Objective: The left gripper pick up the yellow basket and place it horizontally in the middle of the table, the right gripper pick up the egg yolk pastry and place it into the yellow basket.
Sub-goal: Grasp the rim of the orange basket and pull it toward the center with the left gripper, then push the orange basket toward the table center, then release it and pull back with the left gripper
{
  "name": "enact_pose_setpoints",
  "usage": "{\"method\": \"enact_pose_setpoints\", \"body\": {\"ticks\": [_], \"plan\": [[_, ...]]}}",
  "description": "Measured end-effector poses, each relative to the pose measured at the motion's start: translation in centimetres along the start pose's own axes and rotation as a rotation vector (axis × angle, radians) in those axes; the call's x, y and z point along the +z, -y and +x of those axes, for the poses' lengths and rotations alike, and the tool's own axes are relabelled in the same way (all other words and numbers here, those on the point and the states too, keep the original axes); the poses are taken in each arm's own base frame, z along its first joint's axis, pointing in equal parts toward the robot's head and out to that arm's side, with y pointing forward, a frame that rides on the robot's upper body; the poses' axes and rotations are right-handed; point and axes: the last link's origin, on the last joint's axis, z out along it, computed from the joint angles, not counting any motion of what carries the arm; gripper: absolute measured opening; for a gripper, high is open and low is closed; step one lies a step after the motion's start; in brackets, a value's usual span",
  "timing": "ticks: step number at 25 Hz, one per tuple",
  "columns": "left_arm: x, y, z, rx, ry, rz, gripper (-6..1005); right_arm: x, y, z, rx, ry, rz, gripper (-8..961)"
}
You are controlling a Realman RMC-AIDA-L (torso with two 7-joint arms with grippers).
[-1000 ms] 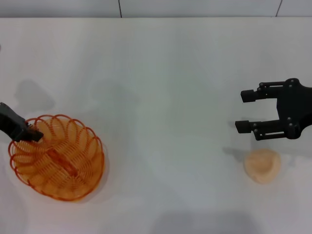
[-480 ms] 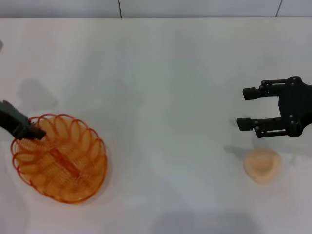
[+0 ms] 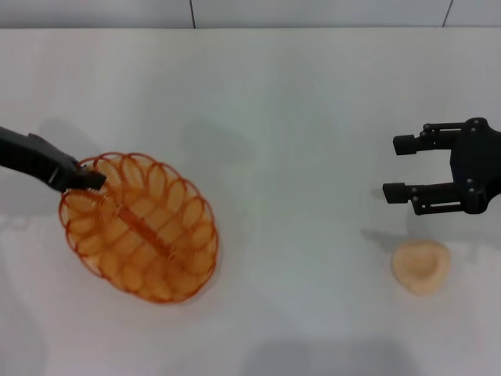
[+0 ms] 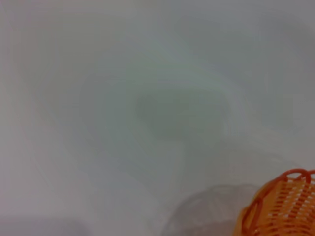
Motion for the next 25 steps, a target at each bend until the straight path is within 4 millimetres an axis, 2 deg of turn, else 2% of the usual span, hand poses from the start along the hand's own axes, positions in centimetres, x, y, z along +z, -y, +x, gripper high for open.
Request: {"method": "enact_pose_setpoints", "body": {"ticks": [10, 25], "plan": [[0.4, -1.0, 1.2, -0.089, -0.042, -0.027, 96, 0.0, 0.0, -0.2, -0.002, 0.001, -0.002, 728], [-0.3, -0.1, 2.5, -0.468, -0.079, 0.028, 102, -0.1, 0.0, -0.5, 0.003, 0.011, -0.007, 729]]}}
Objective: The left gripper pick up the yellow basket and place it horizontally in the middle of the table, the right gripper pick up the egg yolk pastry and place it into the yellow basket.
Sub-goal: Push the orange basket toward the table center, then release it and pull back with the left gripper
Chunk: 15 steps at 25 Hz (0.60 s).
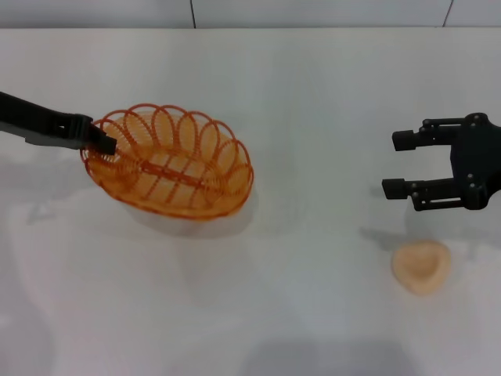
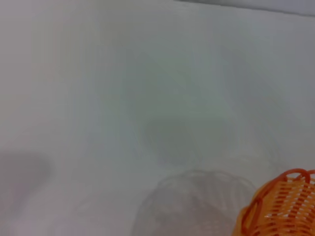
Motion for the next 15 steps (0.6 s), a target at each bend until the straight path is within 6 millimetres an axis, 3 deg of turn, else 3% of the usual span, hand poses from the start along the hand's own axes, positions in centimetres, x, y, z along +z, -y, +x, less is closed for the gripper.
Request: {"method": "enact_pose_setpoints", "body": {"ticks": [15], "plan": [[1.02, -0.68, 0.32, -0.247, -0.104, -0.103, 122, -0.01, -0.34, 0.1, 0.006, 0.002, -0.024, 729]]}}
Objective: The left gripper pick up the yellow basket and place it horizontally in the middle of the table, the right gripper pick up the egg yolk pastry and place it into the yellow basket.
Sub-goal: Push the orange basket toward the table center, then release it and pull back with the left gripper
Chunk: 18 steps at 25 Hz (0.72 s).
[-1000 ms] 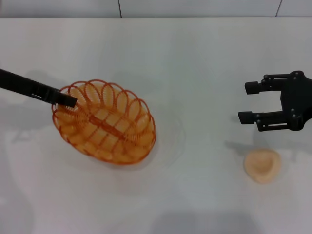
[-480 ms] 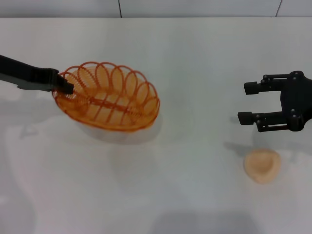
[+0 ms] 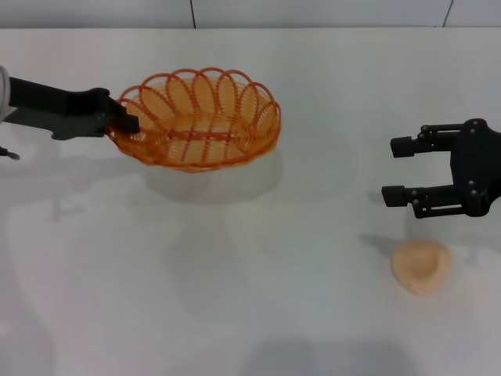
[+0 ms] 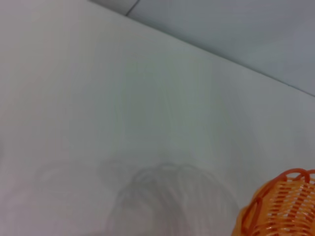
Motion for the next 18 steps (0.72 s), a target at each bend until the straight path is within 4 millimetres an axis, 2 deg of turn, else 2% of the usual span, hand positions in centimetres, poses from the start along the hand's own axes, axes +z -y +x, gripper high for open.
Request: {"method": "enact_pose_setpoints", "body": {"ticks": [12, 18], "plan": [[1.7, 0.0, 0.2, 0.001, 0.068, 0.086, 137, 0.1, -0.4, 0.0, -0.001, -0.004, -0.028, 729], [3.7, -0.5, 0.0, -0.001, 0.099, 0.09, 145, 0.1, -0.6, 0.1, 0.001, -0.006, -0.042, 729]]}}
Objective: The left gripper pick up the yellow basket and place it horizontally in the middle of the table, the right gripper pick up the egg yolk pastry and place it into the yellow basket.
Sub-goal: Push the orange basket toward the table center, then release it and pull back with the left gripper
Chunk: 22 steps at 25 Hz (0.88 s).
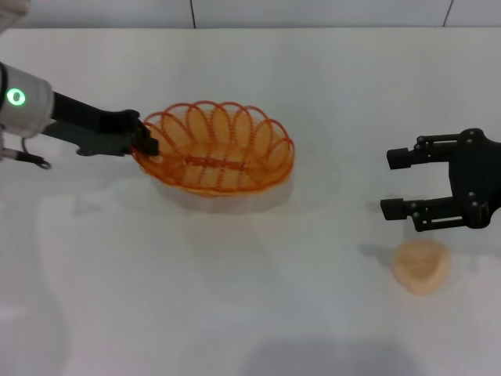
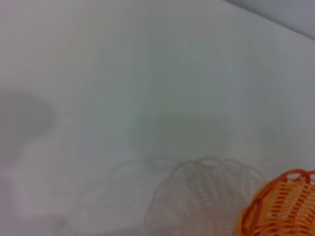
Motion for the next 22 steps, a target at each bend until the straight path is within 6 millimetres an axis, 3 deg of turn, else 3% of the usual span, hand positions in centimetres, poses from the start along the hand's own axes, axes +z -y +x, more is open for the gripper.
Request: {"method": "enact_pose_setpoints", "body": {"ticks": [11, 22], "plan": [[2.5, -0.4, -0.9, -0.049, -0.005, -0.019, 159, 0.2, -0.3, 0.0, 0.005, -0.002, -0.036, 729], [3.2, -0.3, -0.8, -0.07, -0.029, -0.01, 174, 0.2, -0.4, 0.0, 0.001, -0.003, -0.046, 728]]}}
